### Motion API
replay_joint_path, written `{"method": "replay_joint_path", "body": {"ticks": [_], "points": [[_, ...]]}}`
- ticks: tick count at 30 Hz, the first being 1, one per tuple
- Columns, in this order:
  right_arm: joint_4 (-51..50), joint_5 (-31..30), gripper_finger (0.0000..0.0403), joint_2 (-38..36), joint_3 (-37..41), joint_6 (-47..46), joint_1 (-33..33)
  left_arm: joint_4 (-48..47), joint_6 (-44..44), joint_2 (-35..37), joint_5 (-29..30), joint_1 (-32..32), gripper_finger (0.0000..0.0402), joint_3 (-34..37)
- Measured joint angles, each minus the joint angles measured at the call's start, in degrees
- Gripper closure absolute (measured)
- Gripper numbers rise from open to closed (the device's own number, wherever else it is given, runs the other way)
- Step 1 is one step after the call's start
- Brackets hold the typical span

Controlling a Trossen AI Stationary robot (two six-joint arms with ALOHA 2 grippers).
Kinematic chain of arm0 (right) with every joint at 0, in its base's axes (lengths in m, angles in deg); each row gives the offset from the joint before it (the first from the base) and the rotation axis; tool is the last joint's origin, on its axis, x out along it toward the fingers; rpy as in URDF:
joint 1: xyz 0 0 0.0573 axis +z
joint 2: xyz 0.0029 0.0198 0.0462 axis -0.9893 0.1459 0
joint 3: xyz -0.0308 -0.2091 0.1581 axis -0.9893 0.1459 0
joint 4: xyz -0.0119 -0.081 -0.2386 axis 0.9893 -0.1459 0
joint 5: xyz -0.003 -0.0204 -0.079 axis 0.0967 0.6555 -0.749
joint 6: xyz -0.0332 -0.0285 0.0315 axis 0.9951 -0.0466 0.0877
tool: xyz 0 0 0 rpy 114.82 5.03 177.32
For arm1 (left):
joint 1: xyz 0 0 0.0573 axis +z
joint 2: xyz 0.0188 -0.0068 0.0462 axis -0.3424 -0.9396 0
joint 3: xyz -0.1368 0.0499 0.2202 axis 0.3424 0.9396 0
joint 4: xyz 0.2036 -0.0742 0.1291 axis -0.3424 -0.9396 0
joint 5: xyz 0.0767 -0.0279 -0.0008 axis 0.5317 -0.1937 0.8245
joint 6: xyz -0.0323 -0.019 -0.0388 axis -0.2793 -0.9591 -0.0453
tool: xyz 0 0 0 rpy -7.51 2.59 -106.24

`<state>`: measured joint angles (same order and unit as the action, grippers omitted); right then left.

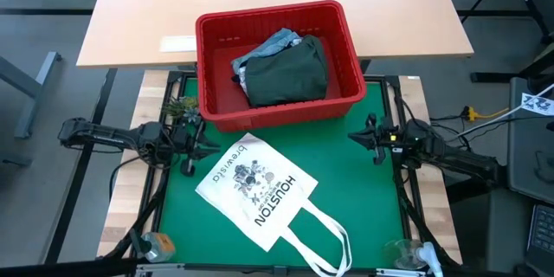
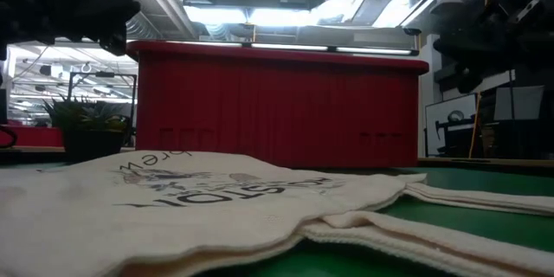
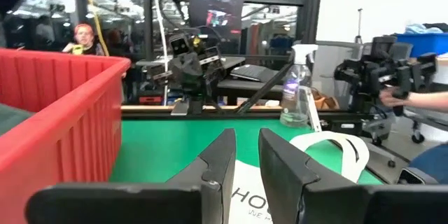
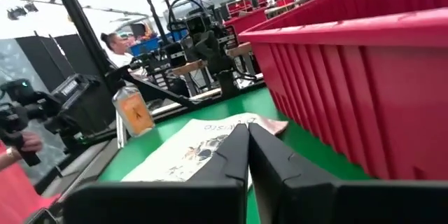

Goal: Fold laundry
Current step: Return to home position

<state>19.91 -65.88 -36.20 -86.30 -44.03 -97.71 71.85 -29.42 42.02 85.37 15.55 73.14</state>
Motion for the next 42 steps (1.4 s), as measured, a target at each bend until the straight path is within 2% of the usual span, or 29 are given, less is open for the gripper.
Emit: {"method": "replay_joint_path", "body": {"ticks": [9,16,42], "points": [[-0.32,-0.72,0.0391,0.02,-0.02,1.42,-0.02,-0.52,0.67,-0.02,-0.97,-0.63,0.0341,0.00],[-0.50,-0.94,0.0391,0.04,-0.02,0.85,-0.02,-2.34,-8.88,-0.02,-0.73,-0.63,0.0341,-0.01],[-0.65,-0.92,0.0391,-0.02,-0.02,0.90,-0.03,-2.36,-8.91,-0.06,0.60,-0.52,0.0341,-0.02]]}}
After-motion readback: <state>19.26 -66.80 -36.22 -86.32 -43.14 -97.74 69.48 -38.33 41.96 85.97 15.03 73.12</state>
